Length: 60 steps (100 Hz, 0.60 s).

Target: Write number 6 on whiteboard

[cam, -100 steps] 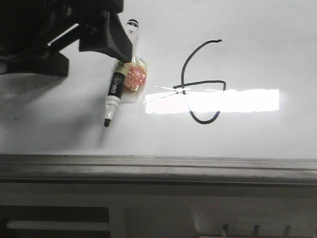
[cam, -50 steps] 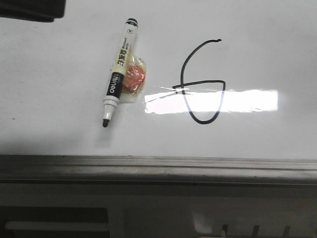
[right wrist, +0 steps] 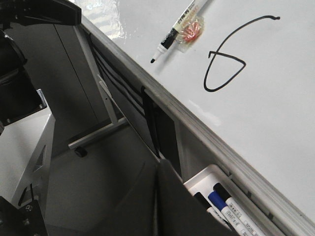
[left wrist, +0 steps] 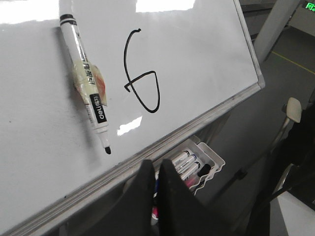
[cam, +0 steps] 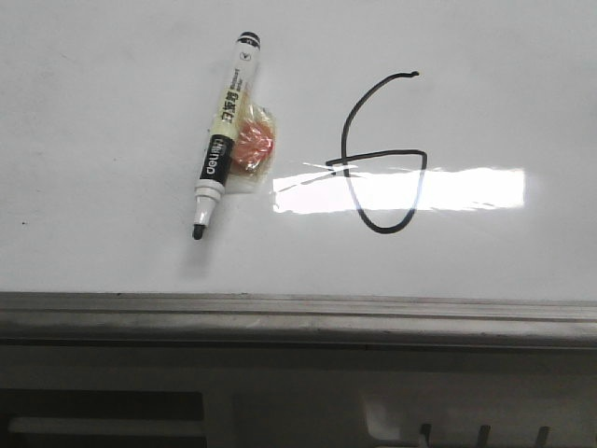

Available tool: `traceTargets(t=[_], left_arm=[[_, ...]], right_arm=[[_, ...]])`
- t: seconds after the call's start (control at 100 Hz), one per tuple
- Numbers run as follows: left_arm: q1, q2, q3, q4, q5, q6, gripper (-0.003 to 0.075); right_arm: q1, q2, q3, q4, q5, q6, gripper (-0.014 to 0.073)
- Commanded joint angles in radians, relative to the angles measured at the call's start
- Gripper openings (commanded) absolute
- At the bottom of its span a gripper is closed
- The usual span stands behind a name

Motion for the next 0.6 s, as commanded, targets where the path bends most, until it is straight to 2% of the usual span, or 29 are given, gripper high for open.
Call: traceTargets(t=[0.0,0.49,0.52,0.59], left_arm=[[-0.009,0.0,-0.026,0.011,0.014,0.002,-0.0019],[-0.009,-0.021,-0.015,0.014,0.001,-0.003,-0.0019],[-0.009,-0.036,-0.011,0.045,-0.001,-0.001,-0.0019],[0.001,-0.064,0.015,0.238,0.006,-0.003,-0.0019]], right_arm=[[-0.002,0.013,-0.021,-0.023,-0.069,0.0,-0.0055],[-0.002,0.013,-0.021,-0.023,-0.069,0.0,-0.0055],[-0.002,0.013,-0.021,-0.023,-0.069,0.0,-0.0055],[-0.002,0.013,-0.021,-0.023,-0.069,0.0,-0.0055]])
